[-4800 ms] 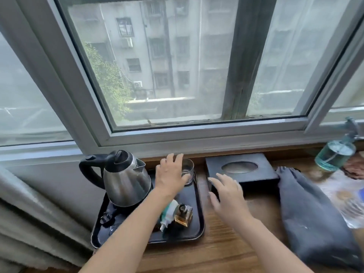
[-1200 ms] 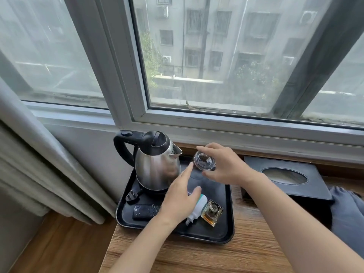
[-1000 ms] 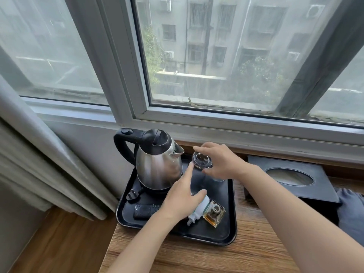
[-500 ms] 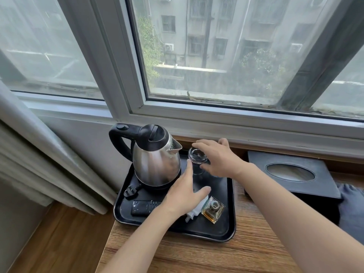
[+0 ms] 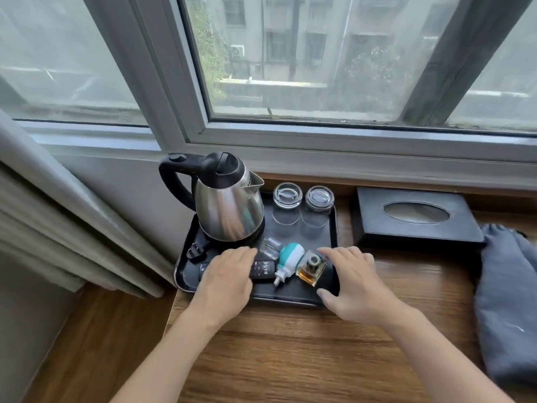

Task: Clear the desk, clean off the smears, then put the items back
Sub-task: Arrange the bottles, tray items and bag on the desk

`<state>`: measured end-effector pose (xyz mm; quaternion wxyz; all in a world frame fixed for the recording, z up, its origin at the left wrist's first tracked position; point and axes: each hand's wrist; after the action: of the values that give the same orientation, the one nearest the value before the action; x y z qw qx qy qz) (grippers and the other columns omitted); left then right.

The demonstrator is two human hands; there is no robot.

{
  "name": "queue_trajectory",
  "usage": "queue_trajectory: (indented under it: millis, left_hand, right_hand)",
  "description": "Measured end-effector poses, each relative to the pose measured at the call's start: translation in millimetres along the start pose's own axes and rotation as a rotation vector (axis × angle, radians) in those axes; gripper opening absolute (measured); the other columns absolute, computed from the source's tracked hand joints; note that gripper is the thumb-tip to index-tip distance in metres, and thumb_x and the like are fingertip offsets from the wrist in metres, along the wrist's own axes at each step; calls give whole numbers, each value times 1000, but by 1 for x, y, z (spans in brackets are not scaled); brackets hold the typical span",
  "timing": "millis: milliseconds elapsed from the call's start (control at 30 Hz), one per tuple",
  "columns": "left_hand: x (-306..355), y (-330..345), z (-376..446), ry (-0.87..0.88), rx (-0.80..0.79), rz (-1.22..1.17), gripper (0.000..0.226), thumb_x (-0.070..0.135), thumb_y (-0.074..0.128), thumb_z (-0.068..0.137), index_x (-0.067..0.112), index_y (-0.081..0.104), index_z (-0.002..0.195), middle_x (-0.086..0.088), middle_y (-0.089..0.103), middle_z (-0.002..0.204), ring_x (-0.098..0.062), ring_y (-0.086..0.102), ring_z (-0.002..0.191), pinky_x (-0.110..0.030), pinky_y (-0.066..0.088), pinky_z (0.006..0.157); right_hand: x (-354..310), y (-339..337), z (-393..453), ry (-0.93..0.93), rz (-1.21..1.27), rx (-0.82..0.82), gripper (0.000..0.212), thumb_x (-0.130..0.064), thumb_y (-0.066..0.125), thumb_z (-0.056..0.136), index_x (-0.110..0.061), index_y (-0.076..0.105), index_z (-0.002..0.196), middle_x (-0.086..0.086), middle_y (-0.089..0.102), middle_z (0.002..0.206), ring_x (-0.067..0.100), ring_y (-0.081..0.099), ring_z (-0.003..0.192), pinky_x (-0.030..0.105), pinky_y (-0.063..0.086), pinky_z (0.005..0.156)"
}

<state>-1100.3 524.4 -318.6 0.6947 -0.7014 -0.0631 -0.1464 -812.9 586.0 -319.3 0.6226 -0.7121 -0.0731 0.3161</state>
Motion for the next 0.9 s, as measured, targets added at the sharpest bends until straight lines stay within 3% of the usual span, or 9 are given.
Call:
queue_trajectory:
  millis: [67,133,267,433,600,767,900]
  left_hand:
    - [-14,4,-12,1,8,138,53,8,84,74,5,71,125,-8,74,114,-34,72,97,-47,62,81]
    - [-22,4,-17,22,6,208,53,15,91,72,8,73,122,-4,74,111,-31,72,93,-45,61,76]
    - [-28,-3,-12,14,-13,209,48,17,91,76,13,73,121,0,73,105,-31,70,93,-46,57,79]
    - [-34,-14,-12,28,-92,185,39,23,66,100,24,60,138,4,64,126,-25,59,118,-43,40,102]
    - [-46,-21,-22,35,-112,220,41,22,61,103,31,58,143,5,61,127,-24,57,120,-41,37,102]
    - [-47,-26,-21,27,-131,323,47,21,55,105,40,51,147,7,58,131,-22,53,122,-39,35,100]
    - [-31,-26,-23,-33,-115,451,53,11,59,96,31,51,143,1,56,132,-27,52,123,-42,36,98]
  right_hand:
    - [-7,10,-1,68,17,33,74,-62,65,81,-31,42,144,-16,52,126,16,42,119,33,25,95]
    - [-15,16,1,119,37,96,62,-56,69,84,-31,48,138,-15,57,120,16,45,113,33,26,92]
    - [-27,16,4,182,64,154,45,-44,71,89,-33,53,129,-15,60,115,16,46,104,35,28,88]
    - [-30,16,5,209,64,165,45,-40,74,87,-32,55,127,-13,61,112,16,43,100,35,24,85]
    - [-33,15,6,245,66,159,43,-38,74,87,-33,55,126,-18,54,105,13,36,96,35,23,84]
    - [-35,17,8,278,37,130,40,-36,70,86,-34,53,122,-13,59,103,19,44,100,36,24,81]
    - [-35,19,8,279,51,132,38,-35,69,86,-35,53,120,-16,56,97,17,42,97,37,26,82]
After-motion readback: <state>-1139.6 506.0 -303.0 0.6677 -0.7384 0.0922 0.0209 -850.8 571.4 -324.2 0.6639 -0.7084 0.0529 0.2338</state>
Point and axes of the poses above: each hand's wrist, its own z-axis towards the middle knuckle, its own y-axis out of the palm, x = y × z
